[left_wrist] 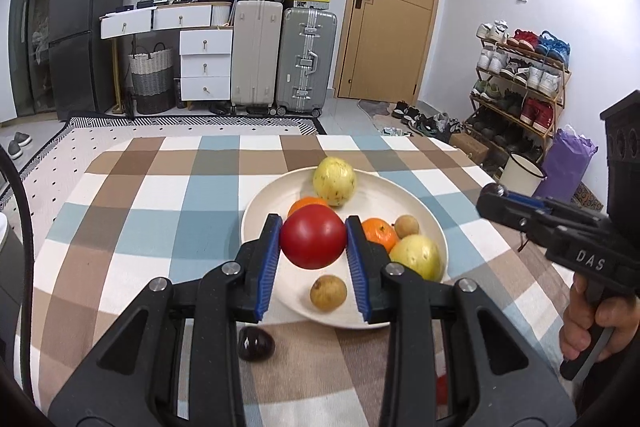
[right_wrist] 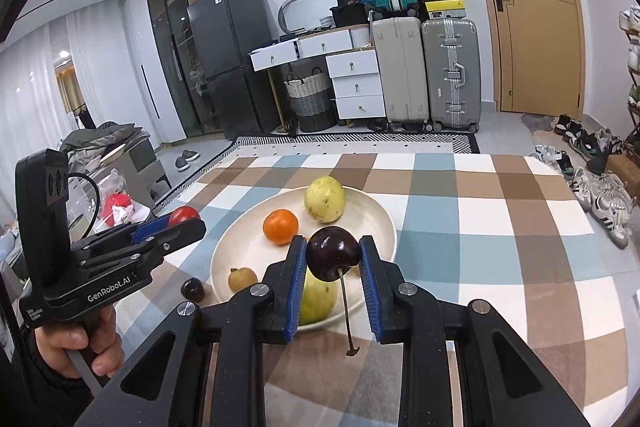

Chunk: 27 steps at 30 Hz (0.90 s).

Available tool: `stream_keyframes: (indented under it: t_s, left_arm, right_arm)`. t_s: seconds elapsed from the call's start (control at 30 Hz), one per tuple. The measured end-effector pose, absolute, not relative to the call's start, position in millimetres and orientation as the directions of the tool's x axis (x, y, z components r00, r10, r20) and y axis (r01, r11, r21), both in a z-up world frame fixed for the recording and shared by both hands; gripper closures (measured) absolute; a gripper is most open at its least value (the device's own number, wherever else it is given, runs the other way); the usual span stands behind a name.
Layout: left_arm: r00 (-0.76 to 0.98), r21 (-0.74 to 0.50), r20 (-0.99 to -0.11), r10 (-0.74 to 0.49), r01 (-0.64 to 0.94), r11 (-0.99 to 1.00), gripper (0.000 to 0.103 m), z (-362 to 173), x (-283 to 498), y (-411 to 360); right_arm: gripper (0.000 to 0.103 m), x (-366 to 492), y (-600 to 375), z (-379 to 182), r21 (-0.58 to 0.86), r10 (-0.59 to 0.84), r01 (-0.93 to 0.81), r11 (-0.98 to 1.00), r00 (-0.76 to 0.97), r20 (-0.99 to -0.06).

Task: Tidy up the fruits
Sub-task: 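Carry tomato and plum into the white plate and open both grippers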

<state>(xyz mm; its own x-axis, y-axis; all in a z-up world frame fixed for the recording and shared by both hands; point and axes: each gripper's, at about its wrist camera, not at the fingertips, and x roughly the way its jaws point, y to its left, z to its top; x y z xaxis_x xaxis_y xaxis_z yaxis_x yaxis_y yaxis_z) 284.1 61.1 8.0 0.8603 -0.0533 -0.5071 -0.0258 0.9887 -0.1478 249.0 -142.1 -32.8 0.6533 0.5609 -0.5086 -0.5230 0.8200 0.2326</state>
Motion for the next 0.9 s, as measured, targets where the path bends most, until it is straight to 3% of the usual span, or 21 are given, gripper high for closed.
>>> stream_keyframes:
  t_s: [0.9]
  left_arm:
    - [0.809, -0.104, -0.583, -0.07, 0.012, 0.995, 0.074, -22.9, 326.6, 49.3]
  right_arm:
    - [0.076, 310.8, -126.1, -82.6, 0.303, 0.543, -0.459, 0.835, 0.601, -0.586]
